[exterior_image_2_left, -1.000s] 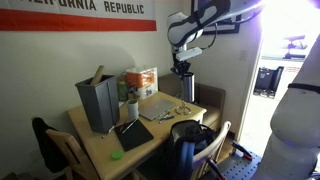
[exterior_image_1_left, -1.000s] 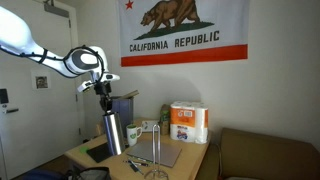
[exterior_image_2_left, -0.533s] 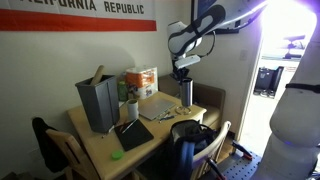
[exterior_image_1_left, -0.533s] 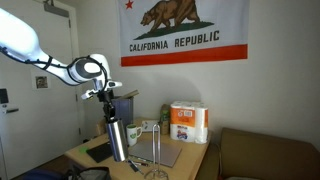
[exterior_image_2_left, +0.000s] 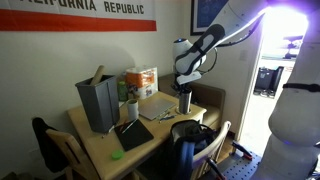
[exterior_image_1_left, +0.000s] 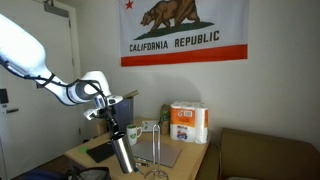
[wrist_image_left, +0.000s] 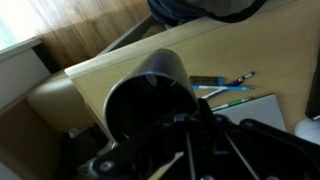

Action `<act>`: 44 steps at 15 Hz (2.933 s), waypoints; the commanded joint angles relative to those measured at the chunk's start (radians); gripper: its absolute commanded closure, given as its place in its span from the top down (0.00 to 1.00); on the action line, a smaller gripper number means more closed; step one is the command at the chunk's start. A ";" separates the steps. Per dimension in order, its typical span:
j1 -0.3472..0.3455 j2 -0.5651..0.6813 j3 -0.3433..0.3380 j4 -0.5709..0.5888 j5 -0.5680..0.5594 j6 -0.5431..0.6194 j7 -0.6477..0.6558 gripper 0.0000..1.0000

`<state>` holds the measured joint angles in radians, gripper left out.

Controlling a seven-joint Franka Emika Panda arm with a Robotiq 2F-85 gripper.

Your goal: Remove the flask and the bottle from the back pack and put the green lid on the bottle

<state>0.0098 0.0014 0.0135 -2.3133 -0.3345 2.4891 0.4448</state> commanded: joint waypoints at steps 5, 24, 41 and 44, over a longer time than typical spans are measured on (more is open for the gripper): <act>-0.003 0.065 -0.036 -0.028 -0.094 0.163 0.092 0.03; 0.078 0.280 -0.136 0.138 0.030 0.289 0.025 0.07; 0.101 0.075 -0.055 0.222 0.178 -0.269 -0.066 1.00; 0.094 0.038 -0.028 0.174 0.226 -0.330 -0.063 1.00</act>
<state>0.1277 0.0862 -0.0445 -2.0836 -0.1451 2.2040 0.3953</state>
